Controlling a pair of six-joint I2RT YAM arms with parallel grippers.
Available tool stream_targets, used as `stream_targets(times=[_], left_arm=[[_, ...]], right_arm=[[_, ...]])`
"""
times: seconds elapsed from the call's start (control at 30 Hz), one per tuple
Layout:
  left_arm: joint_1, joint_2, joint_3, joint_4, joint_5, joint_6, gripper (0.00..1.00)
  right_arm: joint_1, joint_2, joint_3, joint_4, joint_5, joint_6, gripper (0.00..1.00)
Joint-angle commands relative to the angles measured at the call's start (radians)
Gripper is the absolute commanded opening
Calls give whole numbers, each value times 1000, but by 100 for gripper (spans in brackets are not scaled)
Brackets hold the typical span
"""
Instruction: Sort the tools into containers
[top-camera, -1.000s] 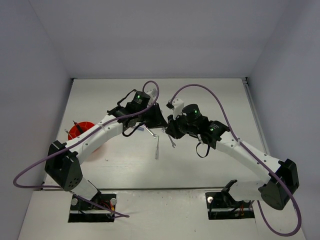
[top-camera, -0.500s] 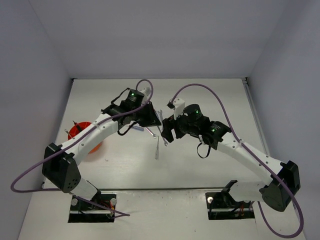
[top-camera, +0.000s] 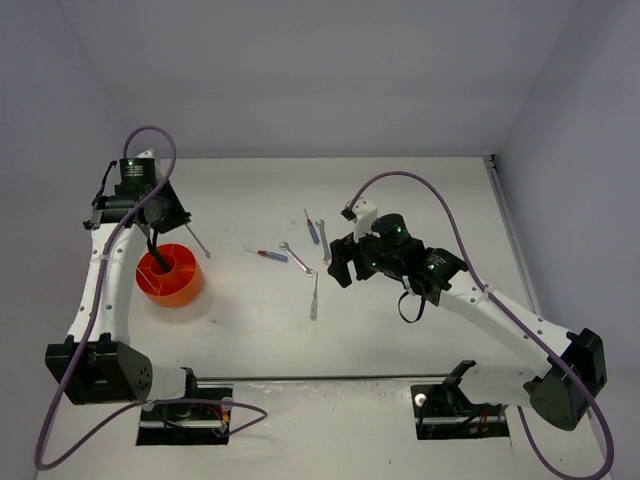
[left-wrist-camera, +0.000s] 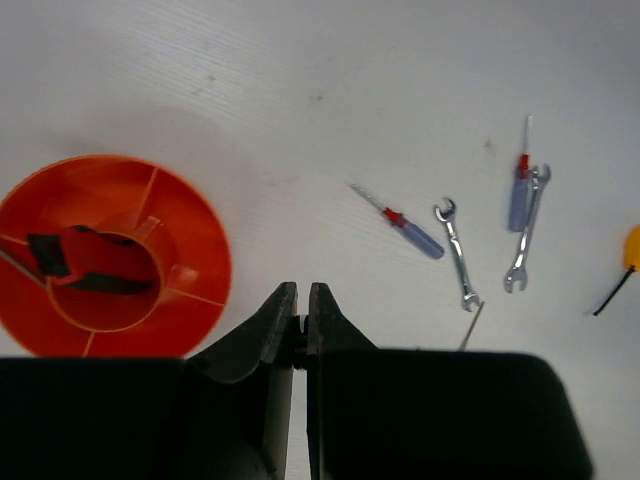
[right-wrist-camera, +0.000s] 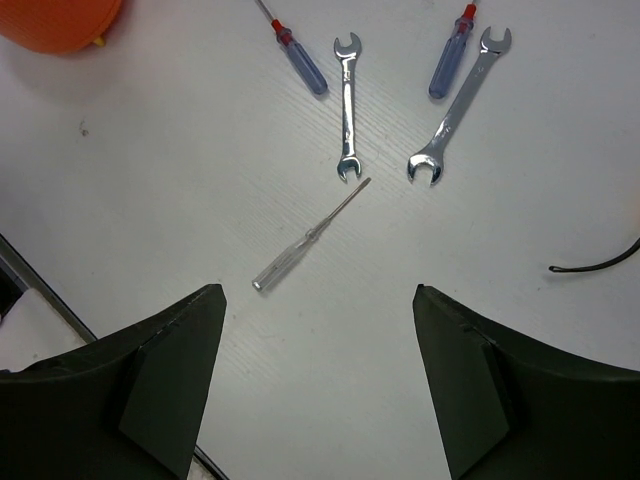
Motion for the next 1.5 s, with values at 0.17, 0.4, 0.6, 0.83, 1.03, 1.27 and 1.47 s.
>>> stream_targets(times=[0.17,0.4,0.6,0.83,1.03,1.27,1.47], left_arm=[[139,67,53,-33,-63,120,0],[160,147,52,-21,-94,118,0],[161,168,-2,60,-108,95,0],[166,149,8,78,-25,57,0],[167,89,76,11,1,82,0],[168,105,118,6,-40,99,0],[167,157,117,37,-93,74,0]], right_arm=[[2,-31,-31,51,13,21,74],[2,-32,-51,49,16,24,74],[2,-24,-57,50,17,28,75],[2,-25,-61,49,16,36,75],[2,-33,-69,50,23,47,75],[3,-26,-65,49,19,45,75],[3,-16,-61,51,19,43,75]])
